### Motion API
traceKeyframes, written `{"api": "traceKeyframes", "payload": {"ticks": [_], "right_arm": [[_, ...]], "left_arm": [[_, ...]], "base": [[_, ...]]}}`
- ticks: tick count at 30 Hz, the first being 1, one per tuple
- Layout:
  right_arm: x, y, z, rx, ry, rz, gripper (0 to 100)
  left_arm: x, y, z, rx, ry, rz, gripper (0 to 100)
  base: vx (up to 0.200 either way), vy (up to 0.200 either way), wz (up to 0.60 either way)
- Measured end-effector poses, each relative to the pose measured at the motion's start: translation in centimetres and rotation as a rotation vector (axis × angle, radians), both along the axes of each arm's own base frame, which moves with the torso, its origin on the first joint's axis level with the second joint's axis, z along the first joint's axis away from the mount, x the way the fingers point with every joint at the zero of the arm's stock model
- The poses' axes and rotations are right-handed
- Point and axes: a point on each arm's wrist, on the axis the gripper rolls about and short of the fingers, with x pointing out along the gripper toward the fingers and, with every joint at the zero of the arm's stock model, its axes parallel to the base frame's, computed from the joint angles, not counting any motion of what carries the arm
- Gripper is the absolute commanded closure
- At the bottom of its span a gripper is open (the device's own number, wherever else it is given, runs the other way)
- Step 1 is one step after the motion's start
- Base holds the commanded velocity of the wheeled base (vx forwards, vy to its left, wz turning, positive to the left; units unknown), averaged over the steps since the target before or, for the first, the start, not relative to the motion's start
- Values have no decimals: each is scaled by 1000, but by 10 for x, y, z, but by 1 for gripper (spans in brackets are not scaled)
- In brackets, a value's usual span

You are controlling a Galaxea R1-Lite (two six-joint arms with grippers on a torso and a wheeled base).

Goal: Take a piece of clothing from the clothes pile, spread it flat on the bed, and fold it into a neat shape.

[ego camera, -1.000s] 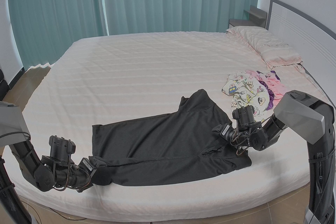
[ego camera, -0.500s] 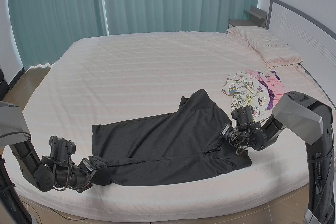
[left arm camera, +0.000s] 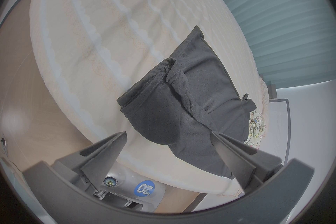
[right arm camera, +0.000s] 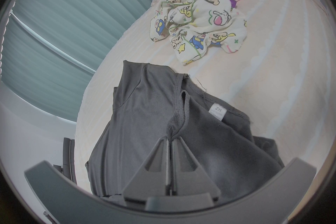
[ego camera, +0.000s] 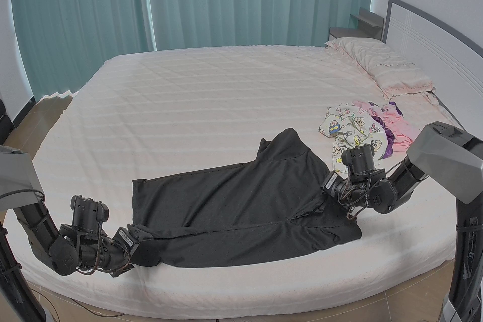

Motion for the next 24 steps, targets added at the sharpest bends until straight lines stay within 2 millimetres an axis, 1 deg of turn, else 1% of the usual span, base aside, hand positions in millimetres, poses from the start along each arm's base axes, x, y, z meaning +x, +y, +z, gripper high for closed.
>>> {"api": "traceKeyframes", "payload": {"ticks": [4,8,12,18,19,24], "right_arm": [[-16,-3,9,-4,12,6,100],[-36,-4,19,-8,27,19,100],[-60,-3,22,-17,55,45,100],[-91,4,21,-36,104,95,100],[-95,5,20,-39,109,98,0],[-113,9,16,-79,136,103,0]], "left_arm": [[0,0,0,0,0,-1,0],[0,0,0,-1,1,0,0],[0,0,0,-1,0,-1,0],[0,0,0,-1,1,0,0],[0,0,0,-1,1,0,0],[0,0,0,-1,1,0,0]], "base": [[0,0,0],[0,0,0],[0,0,0],[0,0,0],[0,0,0],[0,0,0]]}}
